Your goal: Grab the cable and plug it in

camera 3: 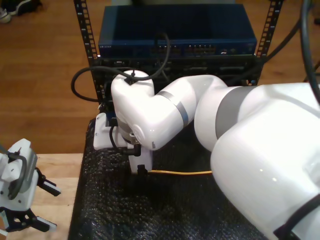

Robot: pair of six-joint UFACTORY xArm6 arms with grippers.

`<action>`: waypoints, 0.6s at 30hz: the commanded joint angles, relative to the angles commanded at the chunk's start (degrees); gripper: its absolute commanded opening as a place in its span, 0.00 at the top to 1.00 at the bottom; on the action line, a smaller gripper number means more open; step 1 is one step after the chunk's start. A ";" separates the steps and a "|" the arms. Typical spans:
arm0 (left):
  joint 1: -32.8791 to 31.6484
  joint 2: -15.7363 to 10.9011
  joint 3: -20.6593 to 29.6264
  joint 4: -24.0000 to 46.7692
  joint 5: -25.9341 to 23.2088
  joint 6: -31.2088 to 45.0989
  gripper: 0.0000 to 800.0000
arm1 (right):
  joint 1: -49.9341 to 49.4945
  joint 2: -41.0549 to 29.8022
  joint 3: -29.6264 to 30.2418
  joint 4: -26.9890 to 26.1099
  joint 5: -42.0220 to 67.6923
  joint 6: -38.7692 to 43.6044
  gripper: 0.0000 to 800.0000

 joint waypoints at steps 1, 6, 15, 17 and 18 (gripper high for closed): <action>0.00 0.00 0.00 0.44 0.00 0.00 0.00 | 0.00 0.00 -0.09 -0.18 -0.18 0.18 0.50; 0.26 -0.09 0.18 1.58 0.00 0.00 0.00 | 0.00 0.88 -0.26 -0.70 -0.97 0.44 0.49; 0.88 0.00 0.88 1.67 -0.26 0.09 0.00 | 0.35 3.43 -1.14 -3.96 -2.29 3.78 0.49; 0.79 0.00 0.88 1.58 -0.26 0.09 0.00 | 0.35 3.96 -1.49 -4.22 -2.29 4.13 0.49; 0.79 0.00 0.88 1.67 -0.26 0.09 0.00 | 0.35 4.13 -1.76 -4.22 -2.29 4.22 0.49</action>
